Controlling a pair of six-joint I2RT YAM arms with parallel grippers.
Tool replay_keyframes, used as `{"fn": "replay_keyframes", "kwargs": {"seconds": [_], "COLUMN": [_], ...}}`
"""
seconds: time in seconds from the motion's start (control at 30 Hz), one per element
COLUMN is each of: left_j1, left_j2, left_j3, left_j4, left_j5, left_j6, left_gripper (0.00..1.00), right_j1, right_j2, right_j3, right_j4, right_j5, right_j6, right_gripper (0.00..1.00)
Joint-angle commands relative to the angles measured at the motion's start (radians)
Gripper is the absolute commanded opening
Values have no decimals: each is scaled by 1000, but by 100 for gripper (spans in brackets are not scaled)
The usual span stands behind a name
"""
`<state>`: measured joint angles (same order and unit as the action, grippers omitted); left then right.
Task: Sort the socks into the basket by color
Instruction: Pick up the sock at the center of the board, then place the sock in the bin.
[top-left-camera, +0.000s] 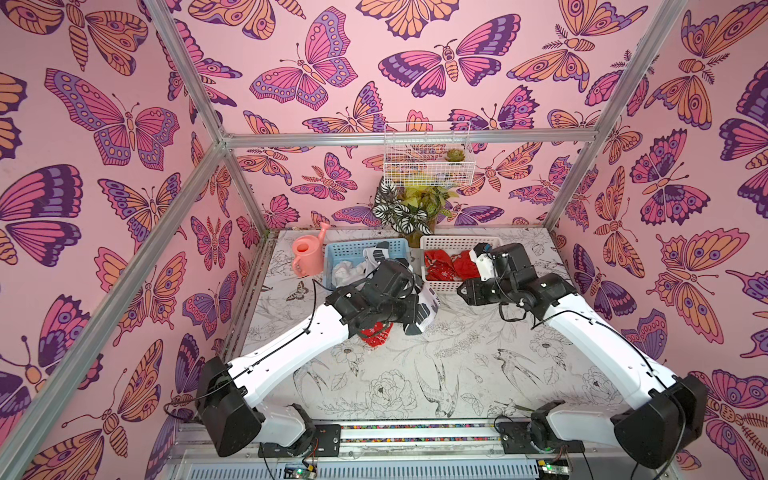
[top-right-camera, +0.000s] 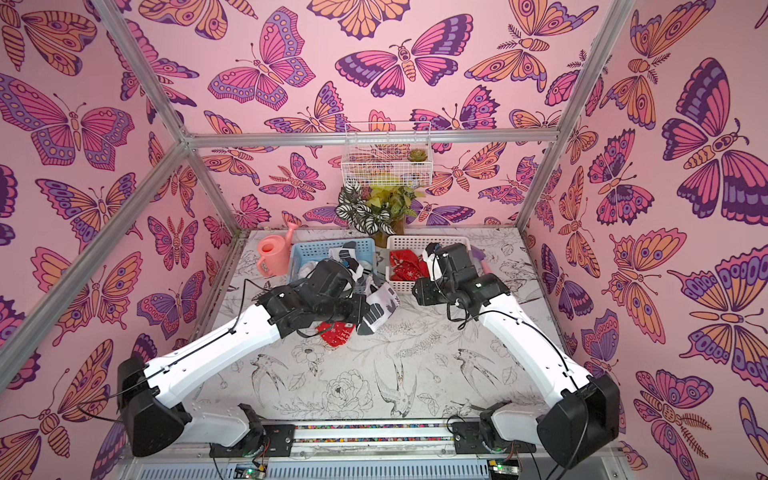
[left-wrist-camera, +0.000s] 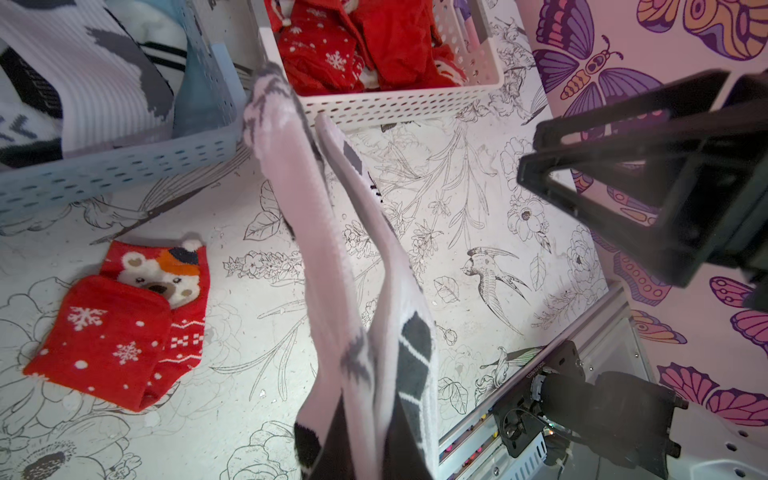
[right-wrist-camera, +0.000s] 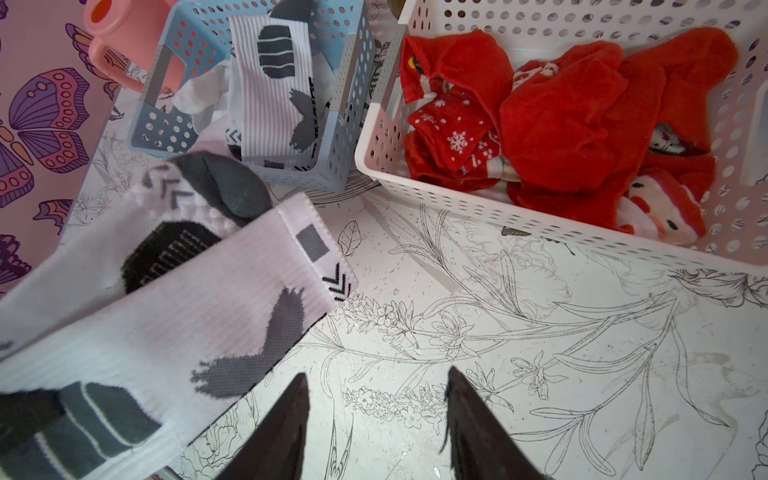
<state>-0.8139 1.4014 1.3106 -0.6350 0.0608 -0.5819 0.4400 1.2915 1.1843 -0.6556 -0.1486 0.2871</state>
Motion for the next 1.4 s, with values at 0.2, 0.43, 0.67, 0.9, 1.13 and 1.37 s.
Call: {"fn": "replay_keyframes", "kwargs": {"seconds": [0.2, 0.43, 0.67, 0.9, 1.13, 1.37], "left_j1": [116, 230, 343, 398, 431, 464], "left_j2": [67, 123, 197, 273, 332, 369], "left_j3": [178, 265, 328, 369, 394, 397], "left_j4": [-101, -104, -99, -83, -83, -79], "left_j5": [55, 150, 239, 301, 312, 330], "left_j6": [158, 227, 279, 301, 313, 333], "left_gripper": [6, 6, 6, 6, 6, 6], "right_j1": [-4, -5, -12, -19, -24, -27], "right_j2": [-13, -2, 14, 25, 34, 48], "right_j3": [-12, -12, -13, -9, -8, 0], "right_j4": [-21, -19, -17, -18, -18, -17], "right_j5": [15, 17, 20, 27, 31, 33], "right_j6": [-7, -10, -17, -17, -16, -13], "right_gripper": [55, 55, 55, 55, 55, 55]}}
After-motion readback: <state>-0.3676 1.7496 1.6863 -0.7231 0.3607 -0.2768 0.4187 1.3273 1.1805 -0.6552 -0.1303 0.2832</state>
